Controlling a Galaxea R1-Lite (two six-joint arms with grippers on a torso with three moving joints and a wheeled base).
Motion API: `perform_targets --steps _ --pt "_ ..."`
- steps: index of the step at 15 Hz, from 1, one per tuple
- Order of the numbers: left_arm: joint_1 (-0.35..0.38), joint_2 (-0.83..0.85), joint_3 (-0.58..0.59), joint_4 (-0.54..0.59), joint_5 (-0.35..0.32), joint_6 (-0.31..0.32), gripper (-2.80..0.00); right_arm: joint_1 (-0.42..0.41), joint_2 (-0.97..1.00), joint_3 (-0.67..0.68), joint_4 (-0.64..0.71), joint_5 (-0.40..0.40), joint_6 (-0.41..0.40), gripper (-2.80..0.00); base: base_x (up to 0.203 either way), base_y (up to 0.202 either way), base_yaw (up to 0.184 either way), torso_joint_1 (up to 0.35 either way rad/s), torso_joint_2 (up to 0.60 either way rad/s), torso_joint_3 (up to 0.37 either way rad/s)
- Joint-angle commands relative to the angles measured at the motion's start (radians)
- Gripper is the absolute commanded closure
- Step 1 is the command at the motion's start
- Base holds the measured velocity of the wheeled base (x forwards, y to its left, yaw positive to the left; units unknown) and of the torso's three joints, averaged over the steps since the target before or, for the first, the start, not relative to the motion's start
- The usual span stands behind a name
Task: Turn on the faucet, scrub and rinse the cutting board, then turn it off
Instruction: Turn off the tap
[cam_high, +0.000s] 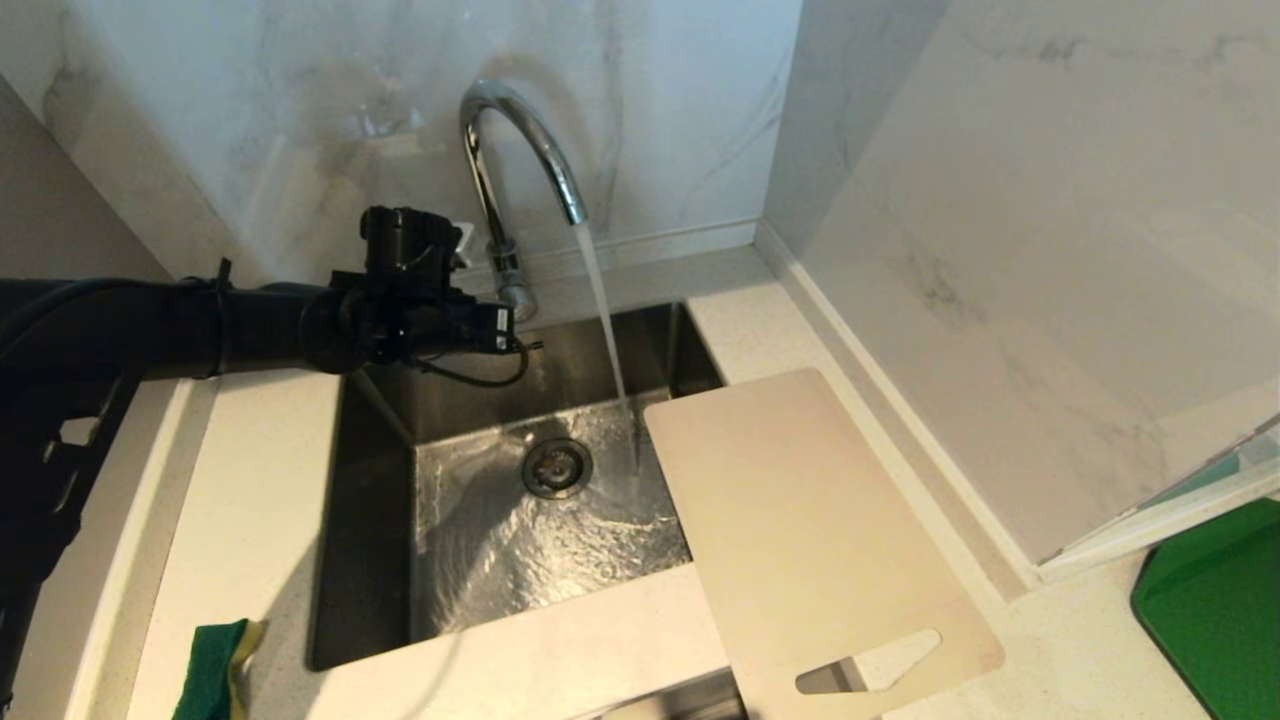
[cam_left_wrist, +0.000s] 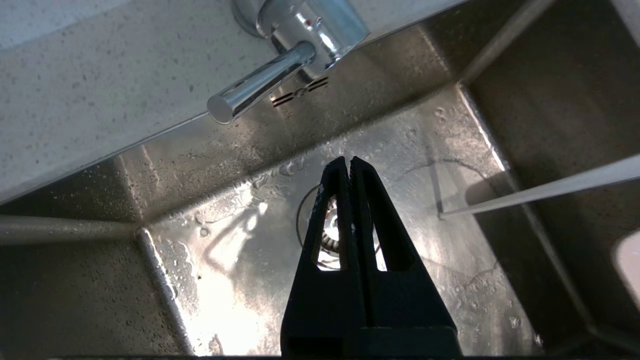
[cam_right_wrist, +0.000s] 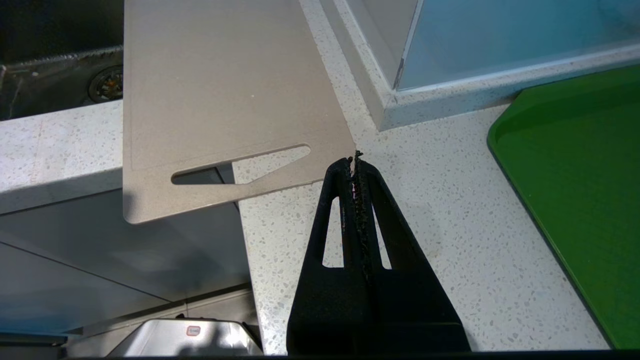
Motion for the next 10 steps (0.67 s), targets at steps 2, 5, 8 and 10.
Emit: perform_targets --steps 2,5,8,10 --pt "0.0 0.022 -0.001 -0.056 0.0 -0.003 0.0 0.0 0.0 0.0 0.0 0.0 -0.001 0.0 0.0 0.0 0.0 0.0 0.0 0.0" --pt "0.002 0.037 -0.001 -0.09 -0.002 -0.004 0.0 0.0 -0.001 0.0 0.0 0.0 -0.001 0.0 0.0 0.0 0.0 0.0 0.0 0.0" --pt "0.008 0.051 -0.001 -0.14 -0.001 -0.001 0.0 0.0 0.0 0.0 0.0 0.0 -0.001 0.0 0.0 0.0 0.0 0.0 0.0 0.0" --pt "0.018 0.063 -0.017 -0.163 -0.001 0.001 0.0 0.0 0.0 0.0 0.0 0.0 -0.001 0.0 0.0 0.0 0.0 0.0 0.0 0.0"
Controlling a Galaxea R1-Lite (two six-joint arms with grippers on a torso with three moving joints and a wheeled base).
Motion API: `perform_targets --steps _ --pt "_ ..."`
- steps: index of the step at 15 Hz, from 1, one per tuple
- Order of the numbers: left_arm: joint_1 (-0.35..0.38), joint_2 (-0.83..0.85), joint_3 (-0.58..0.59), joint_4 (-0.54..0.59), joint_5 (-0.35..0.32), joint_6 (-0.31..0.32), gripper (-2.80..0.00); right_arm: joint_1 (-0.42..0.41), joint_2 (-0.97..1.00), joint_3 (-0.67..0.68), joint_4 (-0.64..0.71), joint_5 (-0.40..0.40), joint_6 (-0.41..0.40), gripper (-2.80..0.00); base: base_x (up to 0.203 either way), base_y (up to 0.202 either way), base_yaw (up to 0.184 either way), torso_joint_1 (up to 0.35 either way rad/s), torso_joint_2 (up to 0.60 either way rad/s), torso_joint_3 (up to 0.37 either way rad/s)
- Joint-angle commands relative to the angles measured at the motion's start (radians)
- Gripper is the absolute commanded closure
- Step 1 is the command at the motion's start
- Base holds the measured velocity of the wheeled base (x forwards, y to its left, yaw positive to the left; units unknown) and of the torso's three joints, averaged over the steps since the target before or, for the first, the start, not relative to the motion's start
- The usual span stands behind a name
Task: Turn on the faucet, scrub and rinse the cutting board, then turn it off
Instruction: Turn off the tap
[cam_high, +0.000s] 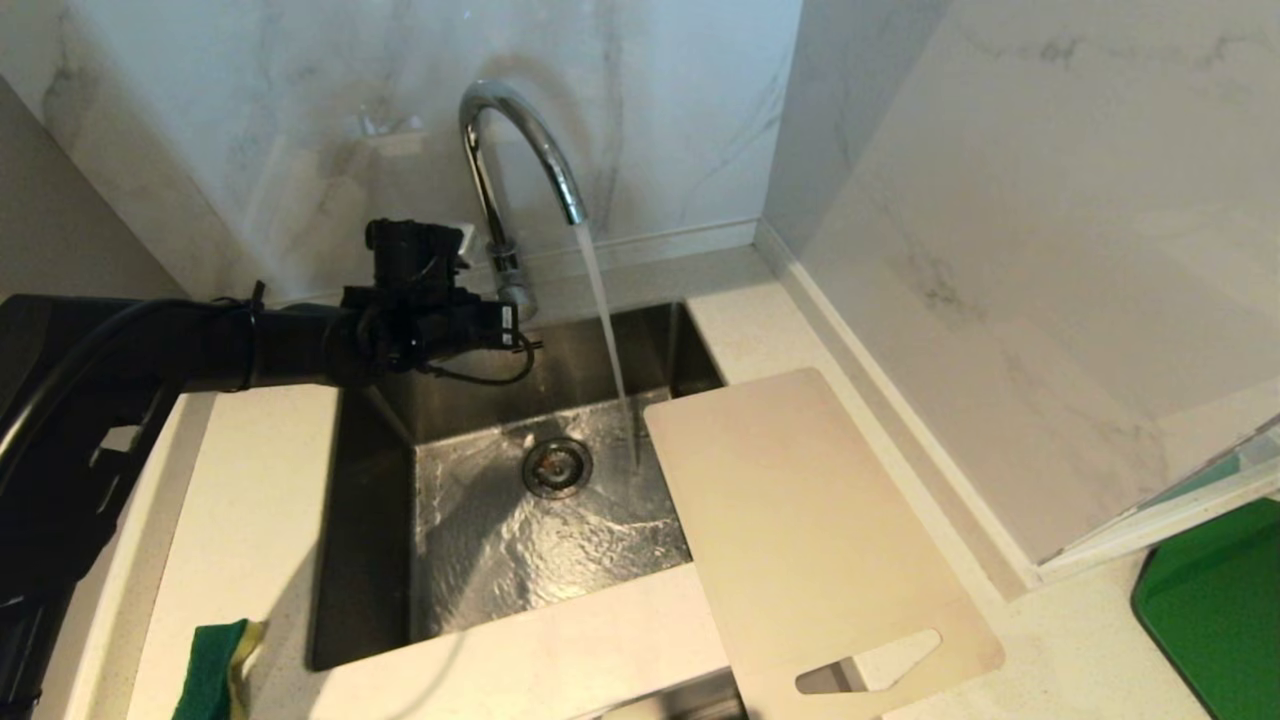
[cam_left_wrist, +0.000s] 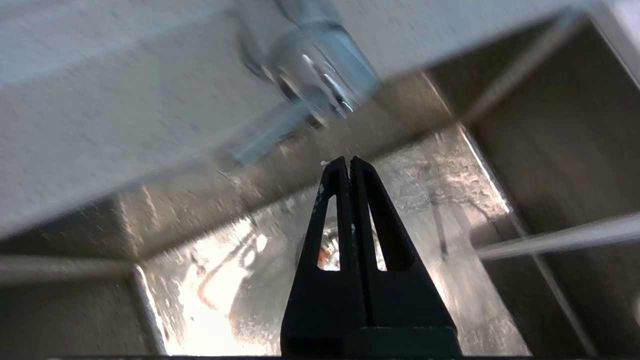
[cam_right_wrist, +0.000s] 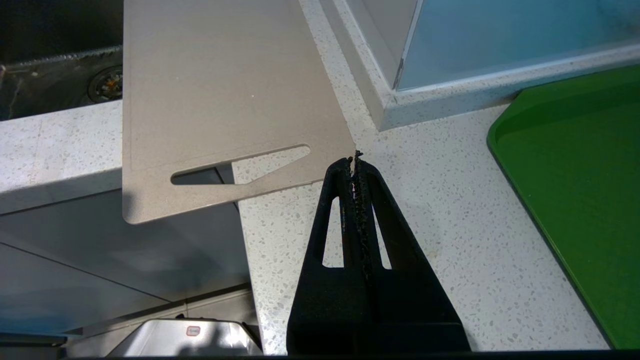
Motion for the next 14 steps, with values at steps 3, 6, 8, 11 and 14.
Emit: perform_targets --steps 3,6,8,11,14 --pt "0.009 0.026 -0.011 -0.095 0.003 0.028 0.0 0.0 0.0 0.0 -0.001 0.001 0.0 0.0 0.0 0.0 0.0 0.0 0.0 0.0" --pt "0.033 0.029 -0.011 -0.143 0.003 0.03 0.0 0.0 0.0 0.0 -0.001 0.001 0.0 0.0 0.0 0.0 0.0 0.0 0.0 0.0" --pt "0.046 0.029 -0.011 -0.151 0.003 0.032 0.0 0.0 -0.002 0.0 -0.001 0.001 0.0 0.0 0.0 0.0 0.0 0.0 0.0 0.0" --pt "0.06 0.031 -0.011 -0.173 0.003 0.032 0.0 0.0 0.0 0.0 -0.001 0.001 0.0 0.0 0.0 0.0 0.0 0.0 0.0 0.0" --pt "0.071 0.04 -0.011 -0.193 0.001 0.032 0.0 0.0 -0.001 0.0 -0.001 0.001 -0.001 0.0 0.0 0.0 0.0 0.0 0.0 0.0"
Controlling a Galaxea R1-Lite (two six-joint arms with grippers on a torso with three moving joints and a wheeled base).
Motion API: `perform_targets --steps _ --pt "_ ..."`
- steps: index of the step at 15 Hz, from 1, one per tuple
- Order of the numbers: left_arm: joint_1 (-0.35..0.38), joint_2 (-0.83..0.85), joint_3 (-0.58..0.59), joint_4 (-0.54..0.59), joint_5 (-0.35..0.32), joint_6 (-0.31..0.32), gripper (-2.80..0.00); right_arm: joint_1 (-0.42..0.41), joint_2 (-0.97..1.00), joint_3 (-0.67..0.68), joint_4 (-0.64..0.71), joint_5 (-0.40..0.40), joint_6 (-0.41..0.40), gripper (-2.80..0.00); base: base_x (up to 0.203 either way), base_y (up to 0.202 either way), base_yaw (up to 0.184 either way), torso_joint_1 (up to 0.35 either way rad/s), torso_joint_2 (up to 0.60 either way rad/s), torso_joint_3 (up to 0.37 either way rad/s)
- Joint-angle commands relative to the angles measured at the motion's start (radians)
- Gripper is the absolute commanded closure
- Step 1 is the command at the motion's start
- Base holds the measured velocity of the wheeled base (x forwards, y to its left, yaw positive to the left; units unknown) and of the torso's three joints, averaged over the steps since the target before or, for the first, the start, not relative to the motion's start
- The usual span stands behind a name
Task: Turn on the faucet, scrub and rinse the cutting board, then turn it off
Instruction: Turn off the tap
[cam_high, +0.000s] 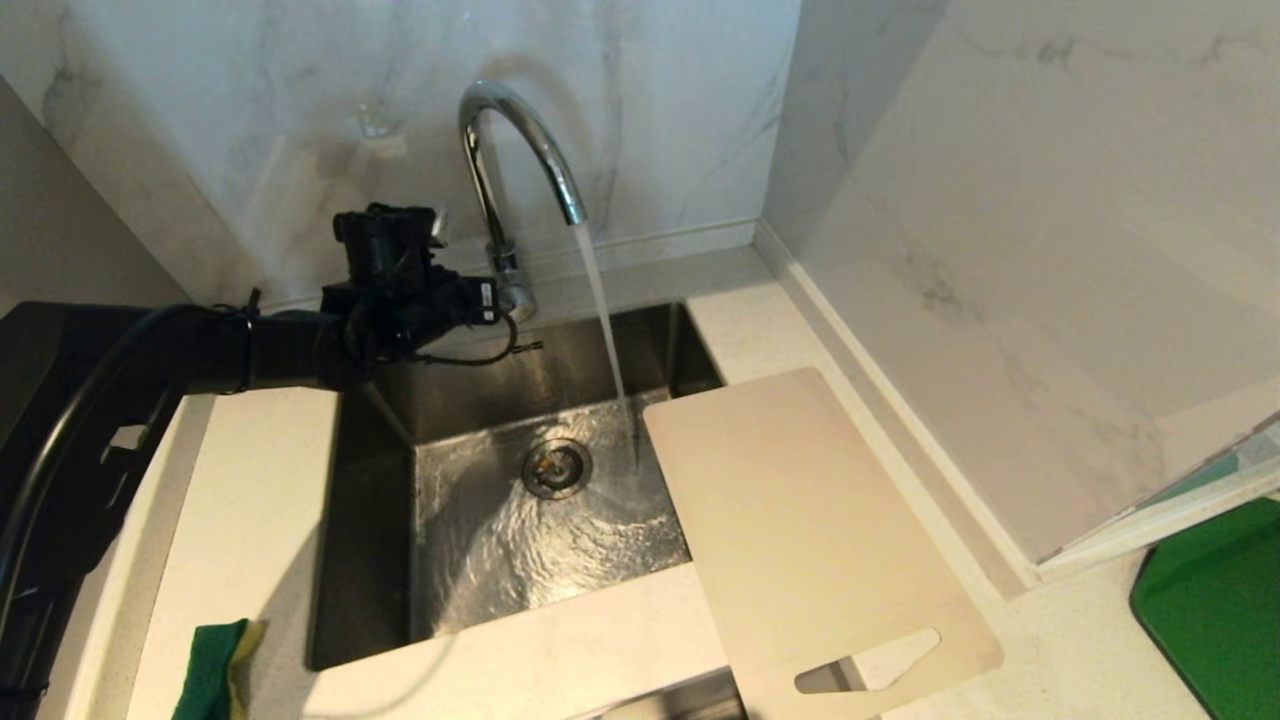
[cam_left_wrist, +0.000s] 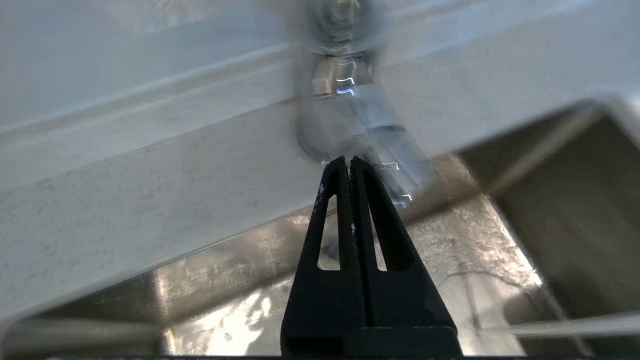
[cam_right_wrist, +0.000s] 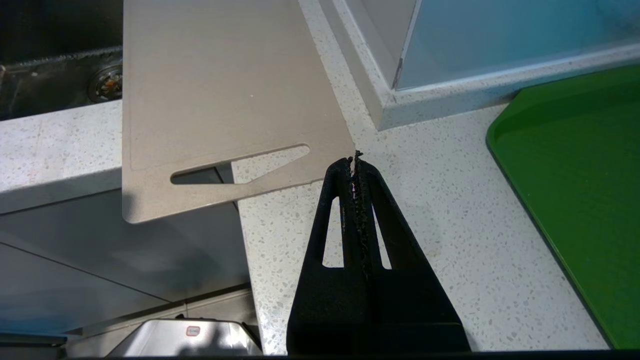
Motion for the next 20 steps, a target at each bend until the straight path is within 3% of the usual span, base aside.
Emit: perform_targets --steps 1,12,17,20 --pt "0.008 0.013 0.0 -0.014 0.001 -0.001 0.0 0.001 0.0 0.0 0.0 0.001 0.0 0.0 0.0 0.0 0.0 0.0 0.0 0.0" --pt "0.03 -0.054 0.0 -0.085 -0.029 -0.021 0.0 0.001 0.0 0.0 0.0 0.0 0.0 0.0 0.0 0.0 0.0 0.0 0.0 0.0" --pt "-0.023 -0.069 0.016 -0.111 -0.114 -0.241 0.0 0.0 -0.001 0.0 0.0 0.001 0.0 0.0 0.0 0.0 0.0 0.0 0.0 0.0" --pt "-0.03 -0.056 0.044 -0.115 -0.113 -0.315 0.0 0.001 0.0 0.0 0.0 0.001 0.0 0.0 0.0 0.0 0.0 0.0 0.0 0.0"
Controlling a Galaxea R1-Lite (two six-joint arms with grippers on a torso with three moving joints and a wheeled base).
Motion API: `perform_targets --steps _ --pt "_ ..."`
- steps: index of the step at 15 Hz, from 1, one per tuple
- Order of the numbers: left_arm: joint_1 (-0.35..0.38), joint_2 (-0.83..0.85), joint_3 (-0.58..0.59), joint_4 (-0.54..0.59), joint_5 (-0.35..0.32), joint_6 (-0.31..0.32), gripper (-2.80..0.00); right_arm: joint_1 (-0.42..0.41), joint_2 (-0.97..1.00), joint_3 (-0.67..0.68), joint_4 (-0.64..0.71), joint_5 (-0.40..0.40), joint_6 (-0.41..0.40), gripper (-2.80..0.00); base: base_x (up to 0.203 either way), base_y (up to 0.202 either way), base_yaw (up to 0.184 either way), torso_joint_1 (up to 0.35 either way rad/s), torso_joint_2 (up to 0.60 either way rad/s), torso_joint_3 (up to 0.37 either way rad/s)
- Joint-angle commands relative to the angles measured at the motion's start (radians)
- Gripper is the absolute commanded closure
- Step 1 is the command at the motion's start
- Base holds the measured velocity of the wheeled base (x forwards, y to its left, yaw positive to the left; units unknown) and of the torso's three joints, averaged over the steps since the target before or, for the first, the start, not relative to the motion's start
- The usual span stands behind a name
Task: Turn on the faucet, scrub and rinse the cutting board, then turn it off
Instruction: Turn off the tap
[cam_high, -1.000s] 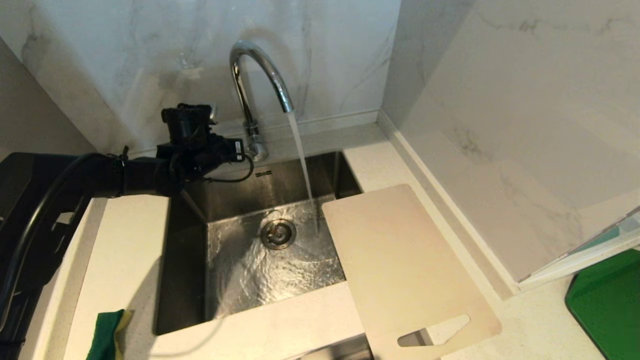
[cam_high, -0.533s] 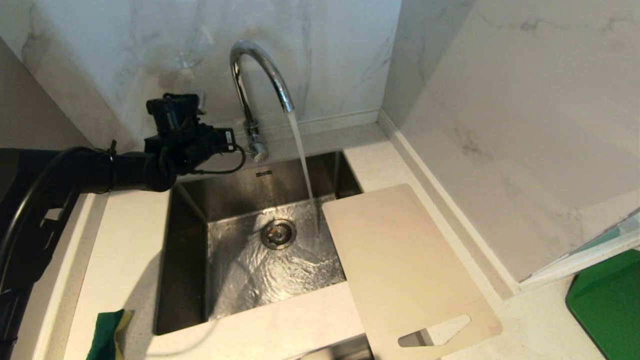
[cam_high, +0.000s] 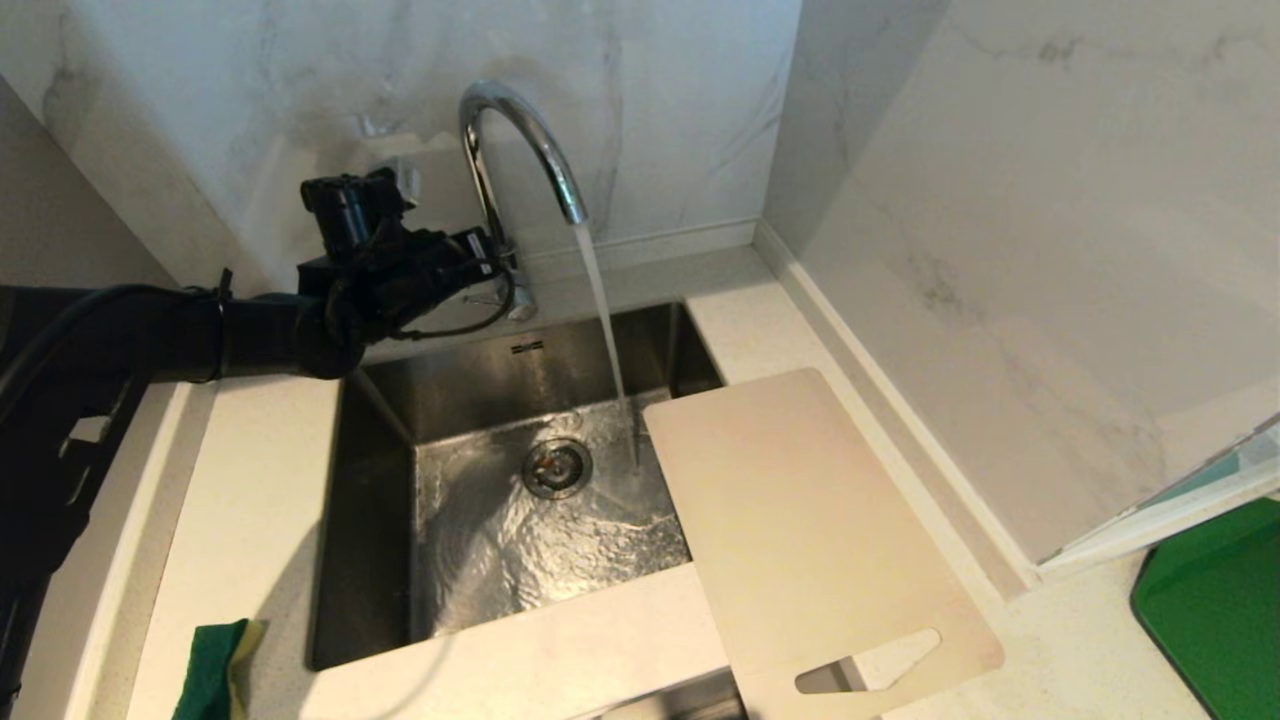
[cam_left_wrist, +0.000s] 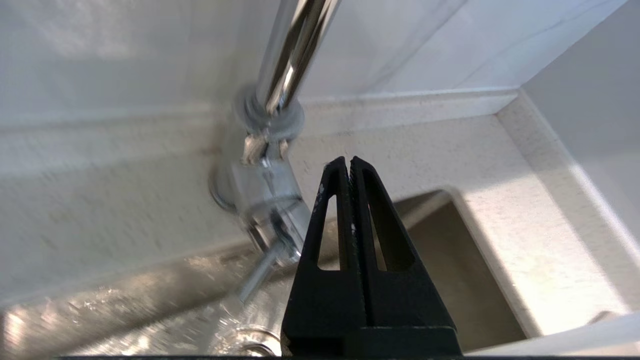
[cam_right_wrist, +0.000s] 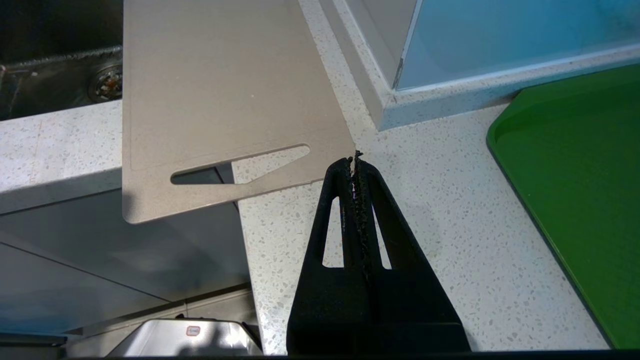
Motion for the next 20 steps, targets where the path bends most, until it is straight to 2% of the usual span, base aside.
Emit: perform_targets --steps 1,3,5,8,15,18,20 --pt "-0.004 0.005 0.034 -0.005 0.004 -0.034 0.0 0.001 0.0 0.0 -0.001 0.001 0.0 0.0 0.0 0.0 0.0 0.0 0.0 0.0" --pt "-0.007 -0.003 0.111 -0.036 -0.001 -0.037 0.0 0.001 0.0 0.0 -0.001 0.001 0.0 0.0 0.0 0.0 0.0 0.0 0.0 0.0" --pt "-0.018 -0.007 0.18 -0.142 -0.008 -0.043 0.0 0.001 0.0 0.0 -0.001 0.001 0.0 0.0 0.0 0.0 0.0 0.0 0.0 0.0" --pt "-0.024 -0.012 0.28 -0.295 -0.066 -0.044 0.0 0.001 0.0 0.0 -0.001 0.001 0.0 0.0 0.0 0.0 0.0 0.0 0.0 0.0" --pt "-0.015 0.007 0.319 -0.334 -0.073 -0.045 0.0 0.001 0.0 0.0 -0.001 0.001 0.0 0.0 0.0 0.0 0.0 0.0 0.0 0.0" --pt "0.001 0.043 0.293 -0.333 -0.073 -0.04 0.0 0.001 0.0 0.0 -0.001 0.001 0.0 0.0 0.0 0.0 0.0 0.0 0.0 0.0" --pt "0.023 0.08 0.235 -0.33 -0.072 -0.038 0.0 0.001 0.0 0.0 -0.001 0.001 -0.001 0.0 0.0 0.0 0.0 0.0 0.0 0.0"
